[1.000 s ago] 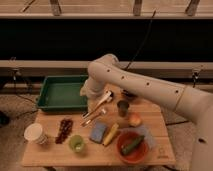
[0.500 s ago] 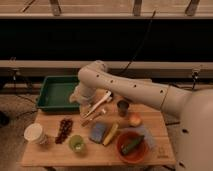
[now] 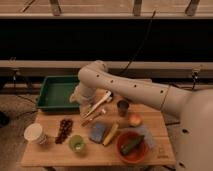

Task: Place grapes in tray

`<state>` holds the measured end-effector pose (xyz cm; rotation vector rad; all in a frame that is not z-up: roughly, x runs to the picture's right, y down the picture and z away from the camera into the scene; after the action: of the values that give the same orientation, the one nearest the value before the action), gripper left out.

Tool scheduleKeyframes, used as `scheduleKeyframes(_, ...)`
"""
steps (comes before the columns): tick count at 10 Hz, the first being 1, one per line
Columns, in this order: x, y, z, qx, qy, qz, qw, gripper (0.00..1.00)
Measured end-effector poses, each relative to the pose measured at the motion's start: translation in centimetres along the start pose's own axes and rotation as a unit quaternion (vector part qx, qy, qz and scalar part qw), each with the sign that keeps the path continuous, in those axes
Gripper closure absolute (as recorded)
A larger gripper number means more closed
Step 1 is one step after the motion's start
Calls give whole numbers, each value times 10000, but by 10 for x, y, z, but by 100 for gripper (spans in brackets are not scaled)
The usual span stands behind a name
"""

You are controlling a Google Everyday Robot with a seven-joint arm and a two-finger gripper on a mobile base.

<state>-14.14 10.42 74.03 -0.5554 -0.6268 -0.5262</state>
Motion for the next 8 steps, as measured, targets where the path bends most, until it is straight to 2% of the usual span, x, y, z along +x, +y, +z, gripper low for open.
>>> scheduleKeyframes(5,2,-2,0,12,1,-39,10000,35)
scheduleKeyframes(8,-1,-28,17,-121,29,-332,9994,35)
